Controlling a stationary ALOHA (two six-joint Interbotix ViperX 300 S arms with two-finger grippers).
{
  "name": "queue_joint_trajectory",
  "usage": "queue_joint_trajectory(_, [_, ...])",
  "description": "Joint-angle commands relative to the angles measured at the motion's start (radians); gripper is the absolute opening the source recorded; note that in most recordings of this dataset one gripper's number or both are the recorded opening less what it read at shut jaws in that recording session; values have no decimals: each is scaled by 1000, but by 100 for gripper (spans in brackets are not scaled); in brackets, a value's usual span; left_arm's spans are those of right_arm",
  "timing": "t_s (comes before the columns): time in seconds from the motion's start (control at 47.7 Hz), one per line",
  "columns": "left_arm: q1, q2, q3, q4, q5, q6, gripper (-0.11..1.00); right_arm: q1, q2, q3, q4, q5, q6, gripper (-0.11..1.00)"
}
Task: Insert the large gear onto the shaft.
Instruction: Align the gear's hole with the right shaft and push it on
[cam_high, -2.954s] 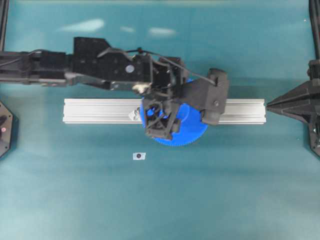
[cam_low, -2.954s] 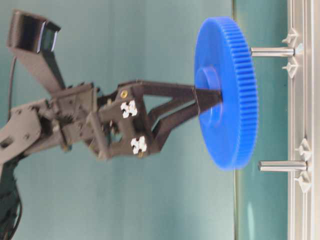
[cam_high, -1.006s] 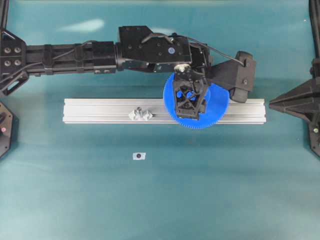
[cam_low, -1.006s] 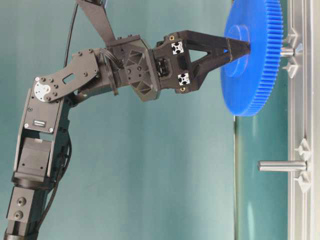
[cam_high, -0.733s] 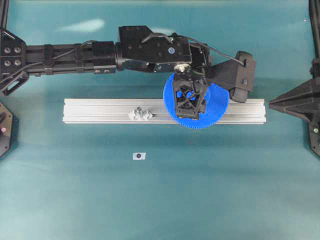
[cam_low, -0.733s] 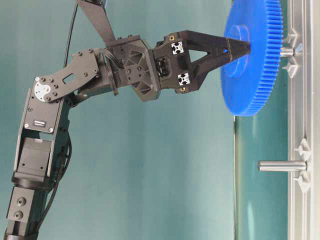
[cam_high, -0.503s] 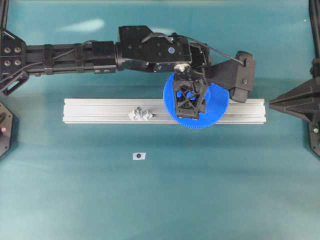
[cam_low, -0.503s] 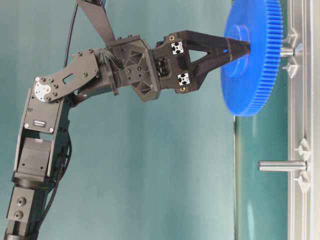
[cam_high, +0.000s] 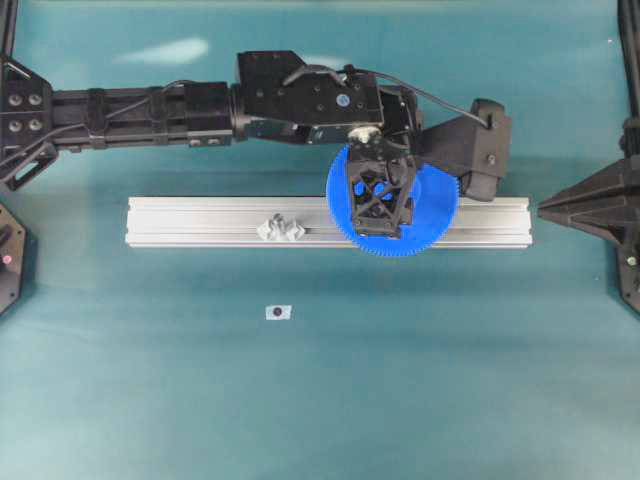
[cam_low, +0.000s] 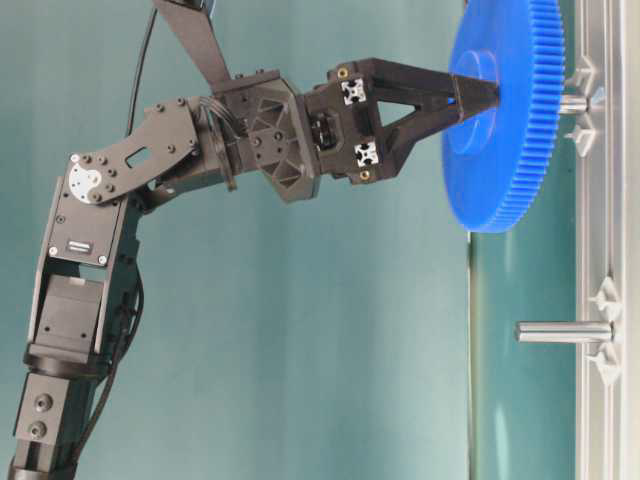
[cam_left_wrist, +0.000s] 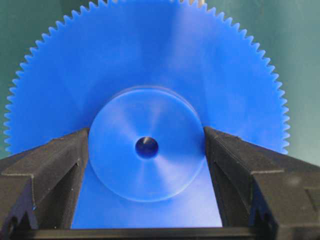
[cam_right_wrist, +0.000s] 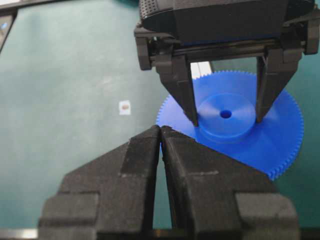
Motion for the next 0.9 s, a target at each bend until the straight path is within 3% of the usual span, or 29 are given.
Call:
queue_joint_trajectory(0.0, [40,-29,-28,6,2,-12,84,-3,8,-11,0,-5,9,16])
queue_joint_trajectory(0.88, [-14,-37,-71,6,43,-31,84,-3,8,-9,0,-5,9,16])
